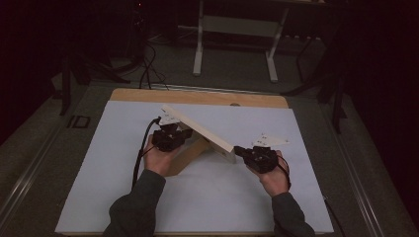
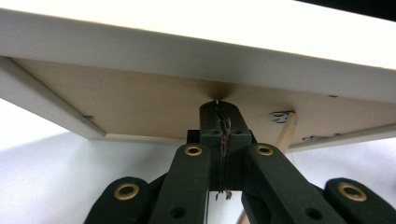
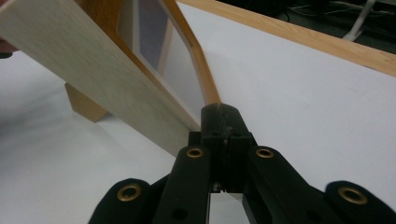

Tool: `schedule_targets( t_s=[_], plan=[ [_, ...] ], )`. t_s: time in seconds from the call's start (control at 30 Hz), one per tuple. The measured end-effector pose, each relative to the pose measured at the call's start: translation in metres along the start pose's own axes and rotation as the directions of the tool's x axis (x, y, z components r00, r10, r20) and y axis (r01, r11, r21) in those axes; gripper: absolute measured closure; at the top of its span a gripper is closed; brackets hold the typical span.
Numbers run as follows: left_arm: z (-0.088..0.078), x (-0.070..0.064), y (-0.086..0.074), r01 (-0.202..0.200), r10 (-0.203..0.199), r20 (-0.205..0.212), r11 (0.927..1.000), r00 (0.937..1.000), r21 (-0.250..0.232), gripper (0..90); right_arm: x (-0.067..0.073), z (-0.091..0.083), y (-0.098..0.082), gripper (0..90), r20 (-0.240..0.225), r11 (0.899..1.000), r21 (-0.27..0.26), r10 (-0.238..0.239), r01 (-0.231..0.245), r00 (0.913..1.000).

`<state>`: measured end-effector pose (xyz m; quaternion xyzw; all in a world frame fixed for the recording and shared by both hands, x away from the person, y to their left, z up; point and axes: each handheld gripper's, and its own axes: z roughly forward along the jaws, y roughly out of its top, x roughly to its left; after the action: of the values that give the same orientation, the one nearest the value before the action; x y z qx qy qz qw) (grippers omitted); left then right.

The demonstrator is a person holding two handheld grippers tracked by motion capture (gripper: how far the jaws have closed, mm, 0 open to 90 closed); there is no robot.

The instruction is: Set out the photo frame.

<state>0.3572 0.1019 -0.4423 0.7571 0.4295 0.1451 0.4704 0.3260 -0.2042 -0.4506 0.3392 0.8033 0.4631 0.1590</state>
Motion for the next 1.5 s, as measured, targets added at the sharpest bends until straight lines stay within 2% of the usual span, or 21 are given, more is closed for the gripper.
schedule_targets(
  t_s=[0.37,0.9,1.03,1.17,1.5],
  plan=[
    [0.001,-0.013,0.003,-0.035,0.035,0.023,0.9994,0.9991,0.005,90.0,0.006,0.002,0.001,89.9,-0.016,1.000,0.007,-0.028,0.028,0.9995],
    [-0.004,-0.018,0.004,-0.050,0.050,0.033,0.9987,0.9982,-0.004,90.0,0.010,0.002,0.003,90.0,-0.020,0.999,0.012,-0.045,0.046,0.9988],
    [-0.005,-0.022,0.004,-0.064,0.064,0.043,0.9980,0.9970,-0.001,90.0,0.011,0.002,0.003,90.0,-0.026,0.999,0.011,-0.048,0.048,0.9985],
    [-0.004,-0.026,0.003,-0.076,0.075,0.048,0.9971,0.9960,0.005,90.0,0.012,0.002,0.003,90.0,-0.028,0.999,0.012,-0.052,0.053,0.9983],
    [0.001,-0.027,0.003,-0.082,0.081,0.058,0.9964,0.9950,0.019,90.0,0.017,0.002,0.005,90.0,-0.052,0.997,0.016,-0.075,0.076,0.9958]
  ],
)
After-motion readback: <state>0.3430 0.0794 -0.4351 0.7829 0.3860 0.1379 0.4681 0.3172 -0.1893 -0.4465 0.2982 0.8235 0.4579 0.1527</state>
